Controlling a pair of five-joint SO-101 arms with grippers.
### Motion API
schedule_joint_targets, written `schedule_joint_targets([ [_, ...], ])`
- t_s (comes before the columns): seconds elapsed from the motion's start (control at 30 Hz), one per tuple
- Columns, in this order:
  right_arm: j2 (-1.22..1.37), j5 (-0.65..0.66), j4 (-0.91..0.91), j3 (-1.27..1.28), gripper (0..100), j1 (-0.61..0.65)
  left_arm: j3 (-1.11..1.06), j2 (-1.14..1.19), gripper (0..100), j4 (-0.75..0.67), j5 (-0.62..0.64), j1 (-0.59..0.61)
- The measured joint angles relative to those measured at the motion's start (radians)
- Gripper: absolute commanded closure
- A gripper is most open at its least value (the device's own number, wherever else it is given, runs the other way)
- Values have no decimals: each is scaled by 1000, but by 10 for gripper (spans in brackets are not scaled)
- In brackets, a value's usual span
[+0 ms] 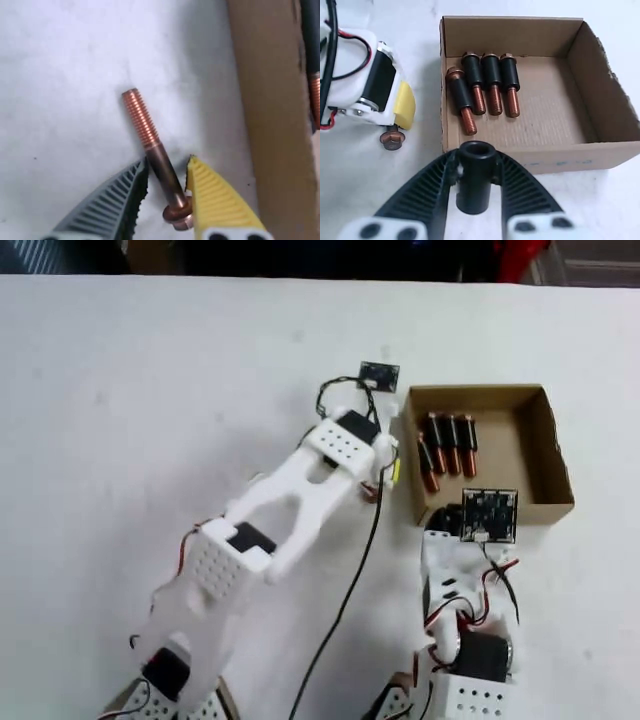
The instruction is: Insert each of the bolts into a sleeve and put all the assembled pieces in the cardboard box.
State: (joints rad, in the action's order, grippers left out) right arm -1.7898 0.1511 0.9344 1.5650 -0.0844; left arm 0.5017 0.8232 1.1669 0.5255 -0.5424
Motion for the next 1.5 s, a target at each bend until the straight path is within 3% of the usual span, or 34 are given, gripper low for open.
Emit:
schedule_joint_targets([
  [0.1,0,0,0,0,964,0,0,0,989,0,3,5],
  [0.2,0,0,0,0,964,0,0,0,950,-2,0,20],
  [0.33,0,0,0,0,964,0,2,0,979,12,0,49],
  [0.53,0,0,0,0,964,0,32,0,978,124,-12,94],
  [0.73,0,0,0,0,964,0,123,3,978,296,-176,150],
  [1.03,0,0,0,0,964,0,313,3,978,580,-296,238],
  [1.33,0,0,0,0,964,0,328,3,979,601,-512,400],
  [1.5,0,0,0,0,964,0,328,3,979,601,-578,417],
])
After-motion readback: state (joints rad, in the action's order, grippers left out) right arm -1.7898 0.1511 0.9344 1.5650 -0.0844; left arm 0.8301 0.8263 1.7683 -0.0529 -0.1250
